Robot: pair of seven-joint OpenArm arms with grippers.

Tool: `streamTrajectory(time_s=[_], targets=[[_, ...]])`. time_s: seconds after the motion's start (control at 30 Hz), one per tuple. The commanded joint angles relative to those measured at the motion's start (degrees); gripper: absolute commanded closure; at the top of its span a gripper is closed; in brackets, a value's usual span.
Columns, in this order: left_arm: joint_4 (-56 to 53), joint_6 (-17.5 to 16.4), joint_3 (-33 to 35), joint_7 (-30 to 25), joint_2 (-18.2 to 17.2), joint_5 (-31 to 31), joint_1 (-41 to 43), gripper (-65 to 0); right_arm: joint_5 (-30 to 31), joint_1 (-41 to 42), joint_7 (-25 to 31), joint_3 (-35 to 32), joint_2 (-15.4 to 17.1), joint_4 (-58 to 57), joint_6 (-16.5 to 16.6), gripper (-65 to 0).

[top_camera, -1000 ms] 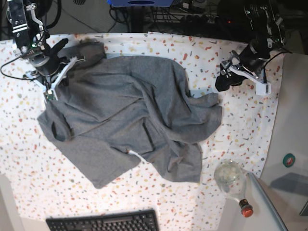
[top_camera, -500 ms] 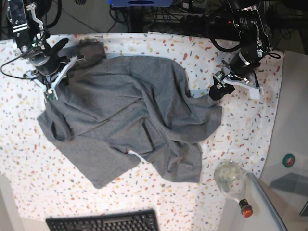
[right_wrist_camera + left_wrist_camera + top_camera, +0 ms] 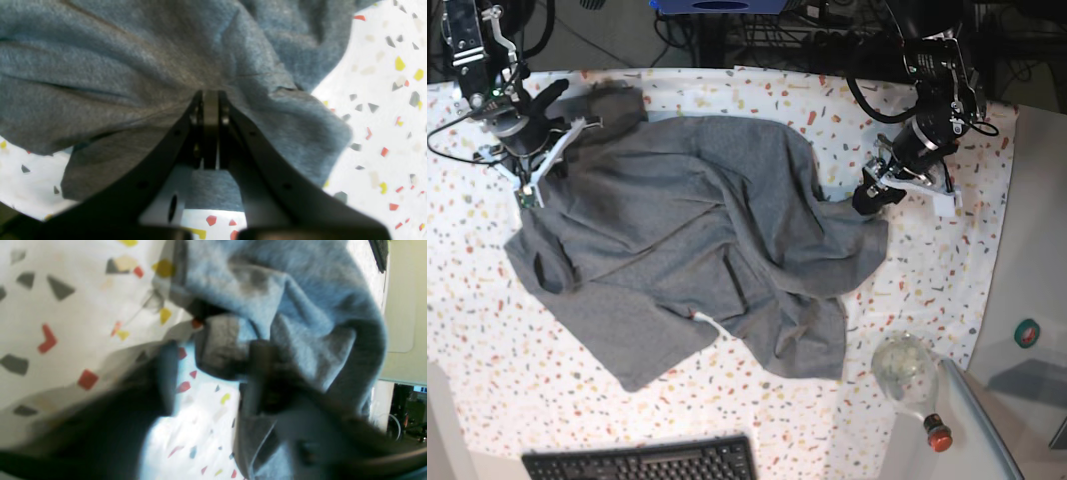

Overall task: Layout the t-shirt on the table in an organized manner, then fold the t-shirt properly
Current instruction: 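Grasp the t-shirt edges with both grippers at opposite corners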

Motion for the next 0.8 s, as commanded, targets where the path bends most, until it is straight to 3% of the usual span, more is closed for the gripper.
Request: streamTrajectory(time_s=[0.0, 0.03, 0.17, 0.23, 0.27, 0.4, 0.53, 0.67, 0.77], targets=[[0.9, -0.7, 0.0, -0.6, -1.0, -0.9, -0.3, -8.6, 0.1, -1.1, 3.2, 3.3, -1.2, 2.2, -0.6, 0.0], [0.9, -0.7, 0.0, -0.5, -1.4, -1.1, -0.3, 0.0, 0.0, -1.7, 4.5, 5.5, -3.2, 2.8, -1.1, 0.0], [1.8, -0.7, -0.1, -0.5, -2.3, -1.3, 0.6, 0.0, -0.2, -2.3, 3.9, 17.3, -10.3, 3.1, -1.9, 0.0], [3.2, -0.7, -0.1, -0.5, -2.6, -1.3, 1.1, 0.0, -0.2, -2.4, 2.2, 21.3, -12.0, 2.9, -0.7, -11.4], [4.0, -0.7, -0.1, -0.4, -2.6, -1.3, 1.7, 0.0, -0.2, -2.5, 1.8, 22.4, -12.3, 2.6, 0.5, -14.9], [9.6, -0.7, -0.1, -0.4, -3.0, -1.0, 4.0, 0.0, -0.2, -2.2, 1.8, 24.4, -11.6, -0.5, 4.8, -16.8], [13.6, -0.7, -0.1, -0.4, -4.6, -1.0, 5.5, 0.0, -0.3, -0.8, 1.0, 24.5, -9.4, -1.9, 5.6, -17.0], [14.7, -0.7, -0.1, -0.4, -5.6, -1.0, 6.2, 0.0, -0.2, -0.3, -0.2, 24.8, -8.6, -4.1, 8.8, -17.1], [14.5, -0.7, -0.1, -0.4, -5.6, -0.8, 6.6, 0.0, -0.2, 0.3, -0.2, 24.6, -8.6, -6.8, 12.3, -23.6]])
